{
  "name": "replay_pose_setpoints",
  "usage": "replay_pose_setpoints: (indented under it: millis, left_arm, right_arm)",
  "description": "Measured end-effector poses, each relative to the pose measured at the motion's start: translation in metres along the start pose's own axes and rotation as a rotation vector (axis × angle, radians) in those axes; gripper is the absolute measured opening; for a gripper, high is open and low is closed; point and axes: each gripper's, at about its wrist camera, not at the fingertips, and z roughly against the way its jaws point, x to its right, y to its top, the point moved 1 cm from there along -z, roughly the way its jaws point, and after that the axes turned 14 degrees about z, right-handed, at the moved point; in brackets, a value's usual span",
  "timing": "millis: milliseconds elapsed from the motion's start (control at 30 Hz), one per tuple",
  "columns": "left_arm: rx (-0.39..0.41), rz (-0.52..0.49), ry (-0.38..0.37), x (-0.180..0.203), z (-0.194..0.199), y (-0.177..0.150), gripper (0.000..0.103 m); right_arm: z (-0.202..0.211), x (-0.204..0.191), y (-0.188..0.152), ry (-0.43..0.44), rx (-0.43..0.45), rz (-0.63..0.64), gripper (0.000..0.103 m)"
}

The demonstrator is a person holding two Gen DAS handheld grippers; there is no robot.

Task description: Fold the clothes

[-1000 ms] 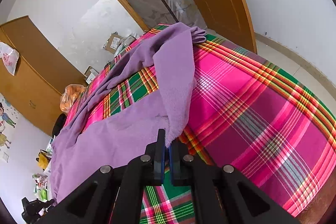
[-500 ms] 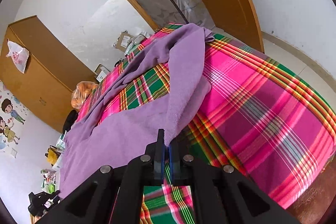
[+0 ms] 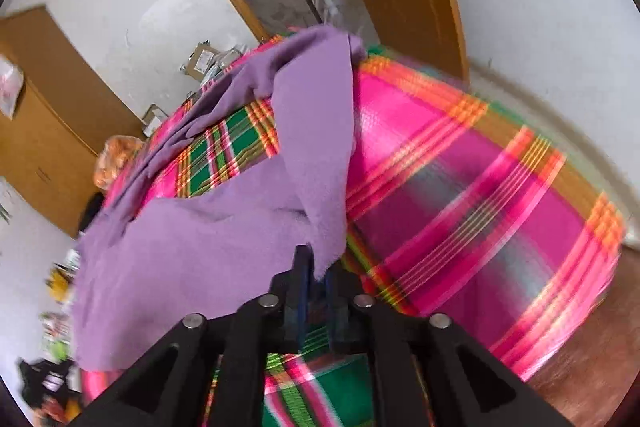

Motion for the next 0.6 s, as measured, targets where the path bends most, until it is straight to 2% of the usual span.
replay_pose_setpoints:
  millis: [33, 100, 133, 167, 267, 333, 467, 600]
  left_arm:
    - [-0.01, 0.009, 0.0, -0.001, 0.0, 0.0, 0.021]
    - [-0.022, 0.029, -0.001, -0.005, -0.001, 0.001, 0.021]
    - [-0.027, 0.037, -0.002, -0.006, -0.001, 0.001, 0.021]
    - [-0.033, 0.046, -0.001, -0.008, -0.002, 0.001, 0.021]
    - [-0.055, 0.076, -0.003, -0.012, -0.006, 0.001, 0.021]
    - [-0.051, 0.069, -0.001, -0.011, -0.006, 0.001, 0.028]
    - [-0.049, 0.043, -0.003, -0.007, -0.004, 0.001, 0.028]
    - [-0.084, 0.026, 0.013, -0.004, -0.011, -0.001, 0.028]
  right_arm:
    - [0.005, -0.003, 0.002, -0.043, 0.015, 0.031, 0.015]
    - [0.018, -0.014, 0.003, -0.151, 0.061, 0.107, 0.017]
    - [0.024, -0.022, 0.003, -0.175, 0.088, 0.139, 0.017]
    - [0.029, -0.03, 0.002, -0.193, 0.115, 0.169, 0.017]
    - [0.035, -0.068, 0.001, -0.157, 0.174, 0.281, 0.019]
    - [0.027, -0.107, -0.002, -0.019, 0.157, 0.385, 0.025]
    - [0.007, -0.194, -0.016, 0.243, 0.106, 0.587, 0.027]
    - [-0.009, -0.268, -0.038, 0.434, 0.039, 0.752, 0.031]
